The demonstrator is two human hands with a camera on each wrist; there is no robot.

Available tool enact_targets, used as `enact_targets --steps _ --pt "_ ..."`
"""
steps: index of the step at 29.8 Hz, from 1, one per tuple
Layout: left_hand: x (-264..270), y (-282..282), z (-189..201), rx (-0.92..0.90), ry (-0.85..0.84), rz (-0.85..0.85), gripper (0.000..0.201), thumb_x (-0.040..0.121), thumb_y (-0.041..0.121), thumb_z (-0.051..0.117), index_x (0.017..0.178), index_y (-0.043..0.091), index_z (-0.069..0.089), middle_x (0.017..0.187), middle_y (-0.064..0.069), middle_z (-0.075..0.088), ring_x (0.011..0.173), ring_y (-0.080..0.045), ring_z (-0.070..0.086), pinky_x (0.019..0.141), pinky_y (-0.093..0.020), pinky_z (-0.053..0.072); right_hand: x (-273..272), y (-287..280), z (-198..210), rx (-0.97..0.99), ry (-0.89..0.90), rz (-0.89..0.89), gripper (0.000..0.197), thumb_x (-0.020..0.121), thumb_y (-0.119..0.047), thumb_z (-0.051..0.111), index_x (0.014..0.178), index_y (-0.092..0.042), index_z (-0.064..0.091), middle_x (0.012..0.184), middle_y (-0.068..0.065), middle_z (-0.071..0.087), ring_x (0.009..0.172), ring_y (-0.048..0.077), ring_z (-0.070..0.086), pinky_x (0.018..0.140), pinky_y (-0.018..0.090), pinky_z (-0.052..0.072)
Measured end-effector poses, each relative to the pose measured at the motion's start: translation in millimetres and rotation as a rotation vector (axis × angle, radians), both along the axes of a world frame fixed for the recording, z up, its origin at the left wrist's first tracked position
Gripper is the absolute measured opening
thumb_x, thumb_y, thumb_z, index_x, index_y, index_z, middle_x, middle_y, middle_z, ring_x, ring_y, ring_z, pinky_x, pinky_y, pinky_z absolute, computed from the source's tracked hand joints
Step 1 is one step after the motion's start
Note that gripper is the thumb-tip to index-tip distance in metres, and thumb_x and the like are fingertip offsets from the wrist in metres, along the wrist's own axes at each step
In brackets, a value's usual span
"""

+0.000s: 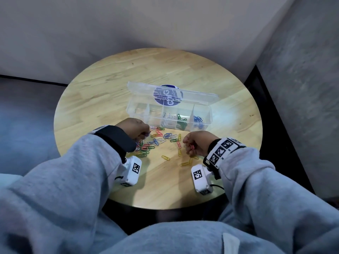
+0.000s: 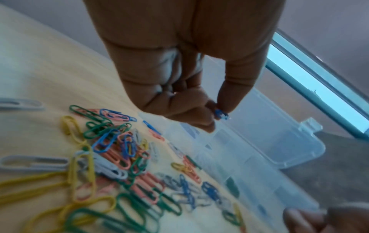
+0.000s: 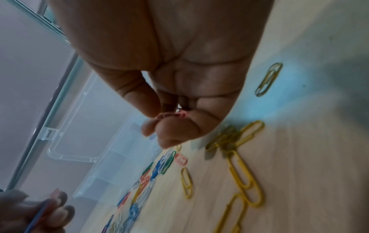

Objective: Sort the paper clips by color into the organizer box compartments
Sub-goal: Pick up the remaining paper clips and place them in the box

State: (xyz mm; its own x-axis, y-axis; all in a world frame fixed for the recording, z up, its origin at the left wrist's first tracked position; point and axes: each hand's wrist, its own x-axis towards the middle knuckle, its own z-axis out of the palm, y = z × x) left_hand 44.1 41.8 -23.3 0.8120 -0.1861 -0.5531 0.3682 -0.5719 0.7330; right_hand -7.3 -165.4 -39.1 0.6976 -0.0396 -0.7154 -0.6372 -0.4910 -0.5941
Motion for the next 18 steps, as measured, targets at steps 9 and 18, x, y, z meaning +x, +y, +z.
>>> enact_targets --steps 9,18 --pt "-11 4 12 -0.392 0.145 0.219 0.024 0.093 -0.005 0.040 0.082 0.009 0.057 0.063 -0.009 0.054 0.034 -0.005 0.050 0.034 -0.011 0.035 1 1 -2 -0.265 -0.147 0.040 0.015 0.087 -0.024 0.059 0.093 -0.011 0.061 0.088 0.007 0.061 0.083 0.024 0.058 0.071 0.028 0.045" --pt "-12 2 3 -0.329 0.131 0.196 0.026 0.089 -0.011 0.045 0.069 0.004 0.052 0.064 -0.013 0.049 0.032 -0.009 0.054 0.035 -0.014 0.045 7 16 -13 -0.538 -0.174 0.168 0.031 0.080 -0.038 0.064 0.096 -0.012 0.065 0.093 0.006 0.068 0.087 0.023 0.064 0.083 0.034 0.054"
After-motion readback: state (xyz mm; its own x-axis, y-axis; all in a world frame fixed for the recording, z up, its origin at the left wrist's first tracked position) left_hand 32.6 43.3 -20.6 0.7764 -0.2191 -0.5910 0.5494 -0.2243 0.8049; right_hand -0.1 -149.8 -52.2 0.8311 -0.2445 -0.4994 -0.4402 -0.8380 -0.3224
